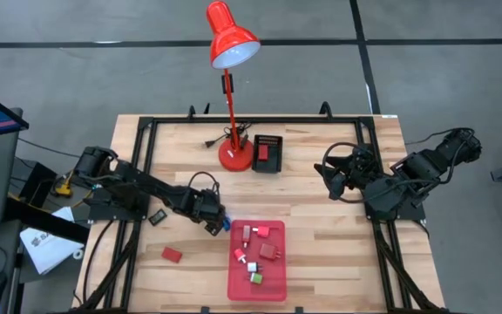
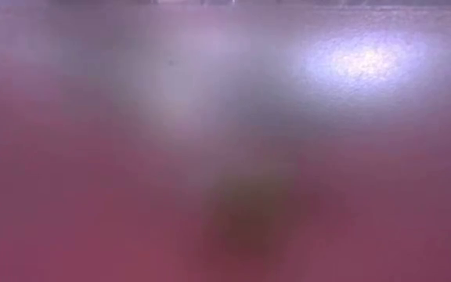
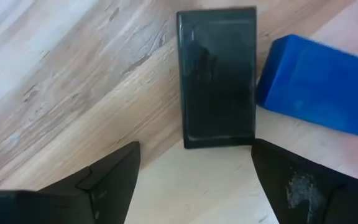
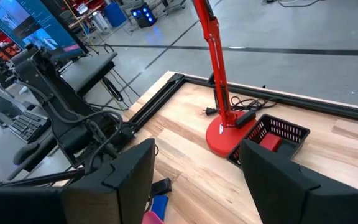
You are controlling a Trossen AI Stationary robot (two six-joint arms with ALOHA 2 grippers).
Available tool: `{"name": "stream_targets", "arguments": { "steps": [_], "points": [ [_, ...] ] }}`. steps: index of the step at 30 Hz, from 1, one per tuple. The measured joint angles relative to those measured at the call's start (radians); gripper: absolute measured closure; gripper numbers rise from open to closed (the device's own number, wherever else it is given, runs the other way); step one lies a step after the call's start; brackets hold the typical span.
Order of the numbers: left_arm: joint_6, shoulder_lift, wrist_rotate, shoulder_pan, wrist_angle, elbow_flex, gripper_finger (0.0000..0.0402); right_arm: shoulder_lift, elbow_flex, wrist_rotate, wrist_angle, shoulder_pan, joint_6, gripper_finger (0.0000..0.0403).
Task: Pick & Place Office items
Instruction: Put the right black digital clock into the black bin
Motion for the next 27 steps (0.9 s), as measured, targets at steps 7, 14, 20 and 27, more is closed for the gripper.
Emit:
{"name": "stream_targets", "arguments": {
  "steps": [7, 14, 20, 27],
  "points": [
    [0.008, -0.017, -0.018, 0.011, 0.066, 0.0, 0.0102, 0.0, 0.0, 0.0, -0.004, 0.0, 0.0, 0.0174],
    [0.025, -0.001, -0.016, 0.033, 0.073, 0.001, 0.0102, 0.0, 0.0, 0.0, -0.004, 0.0, 0.0, 0.0174],
    [0.032, -0.002, -0.012, 0.032, 0.067, 0.001, 0.0102, 0.0, 0.0, 0.0, 0.0, 0.0, 0.0, 0.0174],
    [0.03, -0.002, -0.011, 0.032, 0.04, 0.001, 0.0113, 0.0, 0.0, 0.0, 0.0, 0.0, 0.0, 0.0174]
  ]
}}
